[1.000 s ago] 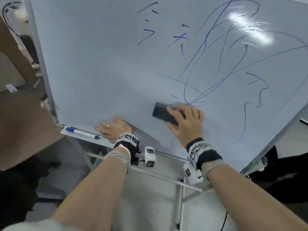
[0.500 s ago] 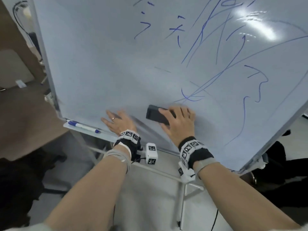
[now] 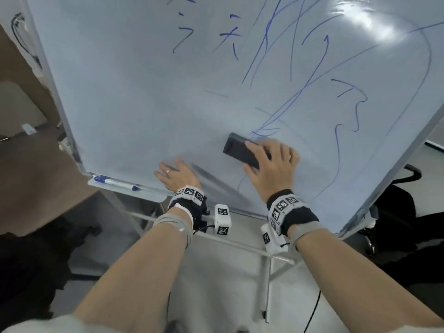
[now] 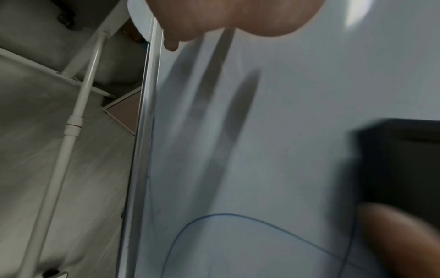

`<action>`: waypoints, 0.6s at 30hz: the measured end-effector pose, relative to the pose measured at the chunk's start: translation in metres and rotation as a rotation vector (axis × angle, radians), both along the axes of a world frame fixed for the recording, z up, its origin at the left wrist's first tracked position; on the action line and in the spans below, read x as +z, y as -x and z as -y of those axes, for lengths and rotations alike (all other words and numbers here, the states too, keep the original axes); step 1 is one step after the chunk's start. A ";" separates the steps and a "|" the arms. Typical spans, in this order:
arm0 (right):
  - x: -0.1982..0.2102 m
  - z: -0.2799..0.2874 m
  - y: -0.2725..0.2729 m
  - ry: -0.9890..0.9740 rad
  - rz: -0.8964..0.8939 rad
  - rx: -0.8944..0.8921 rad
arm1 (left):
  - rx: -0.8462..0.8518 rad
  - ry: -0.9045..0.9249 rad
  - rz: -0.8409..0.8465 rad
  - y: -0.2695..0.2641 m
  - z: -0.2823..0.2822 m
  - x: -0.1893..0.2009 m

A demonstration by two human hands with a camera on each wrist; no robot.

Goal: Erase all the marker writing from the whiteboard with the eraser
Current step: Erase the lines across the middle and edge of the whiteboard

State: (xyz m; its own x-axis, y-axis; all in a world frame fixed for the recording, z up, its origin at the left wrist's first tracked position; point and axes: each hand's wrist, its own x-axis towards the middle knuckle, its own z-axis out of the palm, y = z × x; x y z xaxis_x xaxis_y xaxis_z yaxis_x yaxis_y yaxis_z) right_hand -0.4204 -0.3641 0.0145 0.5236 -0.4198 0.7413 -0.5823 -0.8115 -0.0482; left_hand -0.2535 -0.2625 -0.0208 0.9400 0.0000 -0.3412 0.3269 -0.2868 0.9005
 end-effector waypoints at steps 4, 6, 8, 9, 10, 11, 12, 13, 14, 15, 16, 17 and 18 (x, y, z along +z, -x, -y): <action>0.080 0.039 0.005 0.022 0.372 -0.172 | 0.018 0.022 -0.026 0.011 0.017 0.013; 0.083 0.040 0.004 0.016 0.371 -0.151 | 0.026 0.024 -0.034 0.016 0.023 0.014; 0.049 0.028 0.002 0.017 0.190 -0.047 | 0.037 0.016 -0.012 0.021 0.024 0.011; 0.024 0.020 0.003 0.022 0.048 0.024 | 0.040 0.007 -0.002 0.022 0.023 0.007; 0.000 0.011 0.006 0.024 -0.092 0.084 | 0.039 -0.002 -0.001 0.022 0.021 0.003; -0.015 0.006 0.011 0.030 -0.189 0.108 | 0.040 -0.012 -0.001 0.020 0.019 -0.001; -0.017 0.007 0.014 0.020 -0.207 0.103 | 0.044 -0.024 -0.002 0.018 0.018 -0.006; -0.009 0.012 0.015 0.004 -0.135 0.072 | 0.053 -0.037 -0.002 0.016 0.015 -0.009; 0.006 0.019 0.014 -0.012 -0.007 0.025 | 0.066 -0.051 -0.002 0.014 0.014 -0.013; 0.024 0.027 0.012 -0.006 0.130 -0.015 | 0.079 -0.062 -0.010 0.012 0.013 -0.014; 0.043 0.035 0.010 0.019 0.234 -0.037 | 0.083 -0.069 -0.020 0.013 0.012 -0.015; 0.056 0.040 0.008 0.045 0.290 -0.048 | 0.078 -0.071 -0.031 0.014 0.012 -0.014; 0.061 0.044 0.006 0.060 0.298 -0.044 | 0.071 -0.069 -0.038 0.016 0.014 -0.013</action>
